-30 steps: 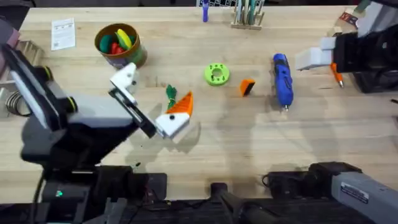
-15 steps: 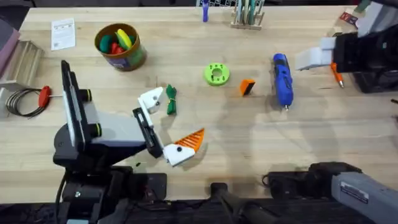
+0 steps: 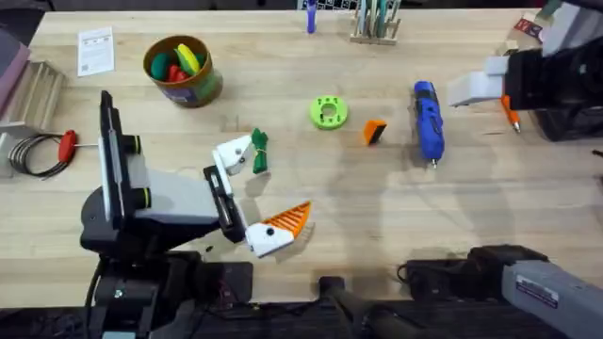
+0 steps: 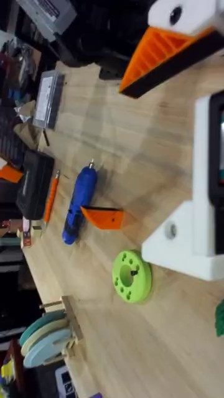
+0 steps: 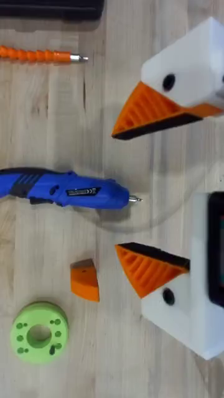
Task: Pick up the gripper from the table and insert it into the empty holder that is missing its gripper. Then pick up a screw, insert it into the mounting hole, and use the screwdriver to tighten it. Finally, clean up the table by picking up the vegetable and placing it into the bucket.
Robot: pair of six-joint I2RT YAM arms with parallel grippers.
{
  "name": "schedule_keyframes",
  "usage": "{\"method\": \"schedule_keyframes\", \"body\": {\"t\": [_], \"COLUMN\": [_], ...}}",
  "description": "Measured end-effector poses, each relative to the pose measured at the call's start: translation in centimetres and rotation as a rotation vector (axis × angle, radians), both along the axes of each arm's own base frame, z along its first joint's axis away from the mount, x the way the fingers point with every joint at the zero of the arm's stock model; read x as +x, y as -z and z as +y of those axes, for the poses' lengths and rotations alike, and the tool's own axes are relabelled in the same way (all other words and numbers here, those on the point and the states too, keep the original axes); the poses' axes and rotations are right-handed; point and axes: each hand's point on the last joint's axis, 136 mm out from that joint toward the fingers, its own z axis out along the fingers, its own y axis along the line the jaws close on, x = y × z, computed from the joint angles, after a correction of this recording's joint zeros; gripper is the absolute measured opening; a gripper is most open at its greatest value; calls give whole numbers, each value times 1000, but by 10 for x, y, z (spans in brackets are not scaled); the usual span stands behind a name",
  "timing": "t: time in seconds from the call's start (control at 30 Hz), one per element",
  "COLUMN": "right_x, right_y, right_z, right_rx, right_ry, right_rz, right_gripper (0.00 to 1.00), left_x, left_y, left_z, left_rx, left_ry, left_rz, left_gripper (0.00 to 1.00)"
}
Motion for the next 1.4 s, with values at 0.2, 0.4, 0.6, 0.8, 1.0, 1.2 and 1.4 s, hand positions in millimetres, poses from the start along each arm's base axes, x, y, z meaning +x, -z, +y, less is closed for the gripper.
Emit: {"method": "schedule_keyframes", "body": {"t": [0.2, 0.4, 0.6, 0.8, 1.0, 1.2, 1.4], "right_x": [0, 0, 0, 0, 0, 0, 0], "right_y": [0, 0, 0, 0, 0, 0, 0], "right_z": [0, 0, 0, 0, 0, 0, 0], "right_rx": [0, 0, 0, 0, 0, 0, 0], "right_ry": [0, 0, 0, 0, 0, 0, 0], "right_rz": [0, 0, 0, 0, 0, 0, 0], "right_gripper": [991, 991, 992, 991, 990, 990, 990], "left_x": [3, 3, 3, 2, 2, 2, 2], "left_y": [-6, -6, -6, 1, 2, 2, 2], "left_z": [1, 1, 1, 1, 1, 1, 1], "left_rx": [-3, -4, -5, -7, -9, 1, 7], "left_ry": [-10, -10, -10, -10, -9, -8, -7], "left_rz": [-50, -49, -46, 12, 23, 0, -15], "left_gripper": [986, 986, 986, 985, 986, 986, 986]}}
